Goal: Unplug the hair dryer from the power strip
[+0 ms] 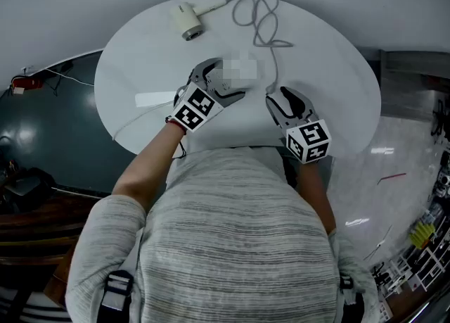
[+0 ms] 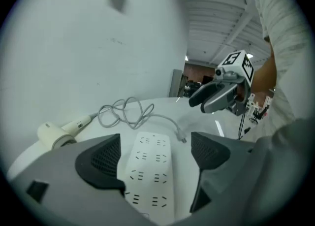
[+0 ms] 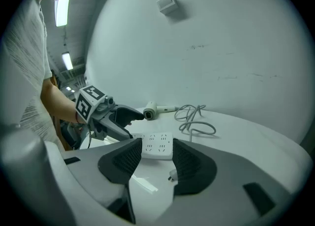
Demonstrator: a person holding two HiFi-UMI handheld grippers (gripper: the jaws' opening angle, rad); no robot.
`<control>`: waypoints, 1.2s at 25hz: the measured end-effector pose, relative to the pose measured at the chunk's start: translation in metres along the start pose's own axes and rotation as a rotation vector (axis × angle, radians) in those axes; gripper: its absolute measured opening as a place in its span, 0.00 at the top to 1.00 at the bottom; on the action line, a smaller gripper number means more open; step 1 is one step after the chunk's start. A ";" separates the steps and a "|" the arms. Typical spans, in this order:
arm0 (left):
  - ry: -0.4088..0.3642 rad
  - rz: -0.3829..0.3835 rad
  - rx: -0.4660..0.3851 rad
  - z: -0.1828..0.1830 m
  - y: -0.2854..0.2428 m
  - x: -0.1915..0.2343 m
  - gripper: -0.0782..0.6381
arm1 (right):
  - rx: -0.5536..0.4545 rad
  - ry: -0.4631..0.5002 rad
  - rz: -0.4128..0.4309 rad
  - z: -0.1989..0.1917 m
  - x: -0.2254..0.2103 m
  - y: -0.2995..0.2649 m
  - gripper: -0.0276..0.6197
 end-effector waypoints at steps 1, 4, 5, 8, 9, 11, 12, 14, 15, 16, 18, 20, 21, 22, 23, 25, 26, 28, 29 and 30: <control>0.018 0.002 -0.029 0.002 0.008 -0.003 0.30 | -0.010 -0.004 0.010 0.002 0.002 0.001 0.64; 0.049 0.050 -0.115 0.006 0.031 -0.013 0.63 | -0.054 0.009 0.024 0.008 0.011 0.006 0.71; 0.061 0.066 -0.145 0.007 0.038 -0.016 0.71 | -0.075 0.021 0.029 0.010 0.014 0.009 0.79; 0.097 0.071 -0.224 0.010 0.054 -0.026 0.86 | -0.112 0.054 0.051 0.014 0.024 0.012 0.86; 0.105 0.065 -0.243 0.011 0.058 -0.029 0.88 | -0.118 0.060 0.060 0.015 0.027 0.013 0.87; 0.119 0.048 -0.267 0.011 0.065 -0.037 0.88 | -0.130 0.068 0.077 0.017 0.034 0.016 0.89; 0.127 0.037 -0.273 0.011 0.068 -0.040 0.88 | -0.136 0.069 0.087 0.018 0.037 0.018 0.90; 0.138 0.010 -0.280 0.011 0.073 -0.048 0.88 | -0.153 0.063 0.115 0.021 0.044 0.022 0.91; 0.142 -0.005 -0.283 0.010 0.076 -0.052 0.88 | -0.163 0.060 0.129 0.023 0.047 0.025 0.91; 0.146 -0.017 -0.287 0.010 0.078 -0.055 0.88 | -0.171 0.058 0.141 0.025 0.050 0.026 0.91; 0.154 -0.035 -0.291 0.008 0.081 -0.061 0.88 | -0.175 0.058 0.159 0.025 0.054 0.029 0.91; 0.157 -0.057 -0.290 0.006 0.082 -0.066 0.88 | -0.166 0.058 0.172 0.023 0.057 0.029 0.91; 0.154 -0.070 -0.287 0.005 0.082 -0.069 0.88 | -0.162 0.056 0.179 0.022 0.058 0.029 0.91; 0.149 -0.083 -0.284 0.005 0.082 -0.072 0.88 | -0.160 0.054 0.185 0.021 0.060 0.029 0.91; 0.145 -0.095 -0.281 0.004 0.081 -0.075 0.88 | -0.159 0.051 0.190 0.020 0.061 0.029 0.91; 0.142 -0.113 -0.279 0.003 0.081 -0.080 0.88 | -0.157 0.058 0.190 0.019 0.064 0.028 0.92; 0.145 -0.121 -0.280 0.003 0.080 -0.083 0.88 | -0.154 0.069 0.188 0.019 0.065 0.028 0.92; 0.154 -0.131 -0.286 0.002 0.079 -0.085 0.88 | -0.143 0.098 0.188 0.019 0.068 0.027 0.92; 0.158 -0.133 -0.287 0.002 0.079 -0.086 0.88 | -0.136 0.109 0.190 0.019 0.068 0.026 0.92; 0.160 -0.133 -0.289 0.003 0.078 -0.086 0.88 | -0.131 0.116 0.192 0.019 0.069 0.026 0.92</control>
Point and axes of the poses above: the fingertips, and each gripper's own axes: y backward along the fingers, x to its left, z out of its top, the point moved 10 cm from there along y, backward along the fingers, and after that the axes turned 5 degrees about -z, right-handed, at the moved point
